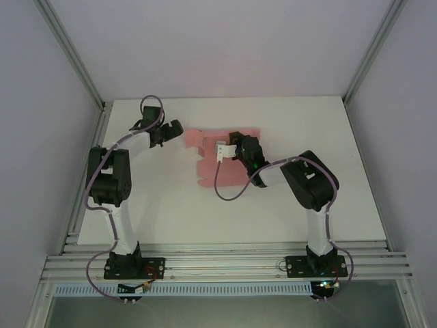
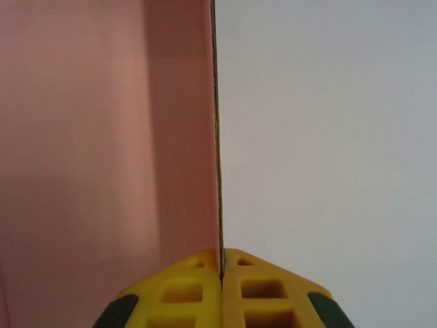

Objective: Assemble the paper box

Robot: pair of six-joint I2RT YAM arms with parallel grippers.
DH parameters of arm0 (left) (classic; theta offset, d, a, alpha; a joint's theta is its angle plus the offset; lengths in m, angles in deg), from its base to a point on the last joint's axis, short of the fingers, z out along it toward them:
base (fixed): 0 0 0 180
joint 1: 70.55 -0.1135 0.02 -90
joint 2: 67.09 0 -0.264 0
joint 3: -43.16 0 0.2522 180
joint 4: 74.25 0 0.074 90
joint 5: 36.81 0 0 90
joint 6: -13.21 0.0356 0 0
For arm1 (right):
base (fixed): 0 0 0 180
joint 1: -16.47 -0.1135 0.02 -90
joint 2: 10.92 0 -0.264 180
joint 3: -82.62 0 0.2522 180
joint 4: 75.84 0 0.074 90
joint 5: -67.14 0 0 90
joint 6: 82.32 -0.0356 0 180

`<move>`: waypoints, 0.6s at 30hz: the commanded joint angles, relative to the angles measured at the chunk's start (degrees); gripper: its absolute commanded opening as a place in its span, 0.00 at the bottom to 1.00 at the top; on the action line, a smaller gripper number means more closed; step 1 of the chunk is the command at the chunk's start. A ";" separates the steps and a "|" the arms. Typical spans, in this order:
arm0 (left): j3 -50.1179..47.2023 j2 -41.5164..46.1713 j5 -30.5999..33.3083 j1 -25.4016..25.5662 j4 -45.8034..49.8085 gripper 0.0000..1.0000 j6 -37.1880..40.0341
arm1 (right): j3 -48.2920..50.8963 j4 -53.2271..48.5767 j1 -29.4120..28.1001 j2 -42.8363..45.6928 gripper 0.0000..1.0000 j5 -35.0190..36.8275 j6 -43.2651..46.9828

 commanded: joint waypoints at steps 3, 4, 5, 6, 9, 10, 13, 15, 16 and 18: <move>4.42 -4.84 -3.83 0.06 0.91 0.98 1.18 | -0.82 2.84 0.32 -0.89 0.00 -1.43 -0.22; 5.15 -5.52 -4.28 0.01 1.04 0.97 1.09 | -0.73 2.62 0.27 -0.99 0.00 -1.38 -0.28; 5.76 -6.16 -4.62 0.04 0.83 0.97 1.07 | -0.60 2.18 0.32 -0.94 0.00 -1.48 -0.31; 6.34 -6.76 -4.80 0.06 0.61 0.97 1.00 | -0.41 2.08 0.37 -0.87 0.00 -1.64 -0.31; 8.35 -8.56 -7.72 0.17 0.09 0.97 1.34 | -0.03 1.77 0.37 -0.61 0.00 -2.00 -0.57; 9.06 -9.09 -7.83 0.36 -0.01 0.97 1.42 | 0.13 1.61 0.37 -0.44 0.00 -2.08 -0.64; 12.27 -10.59 -1.58 0.35 2.53 0.97 1.45 | 0.56 0.86 0.39 0.06 0.00 -2.35 -0.36; 14.23 -11.31 1.49 -0.24 3.89 0.97 1.79 | 0.81 0.07 0.37 0.58 0.00 -2.33 -0.83; 15.07 -11.70 1.62 -0.61 4.18 0.97 1.91 | 0.95 -0.58 0.47 0.83 0.00 -2.35 -0.99; 16.70 -12.27 1.40 -1.35 4.94 0.97 2.26 | 1.14 -1.24 0.59 1.21 0.00 -2.20 -1.45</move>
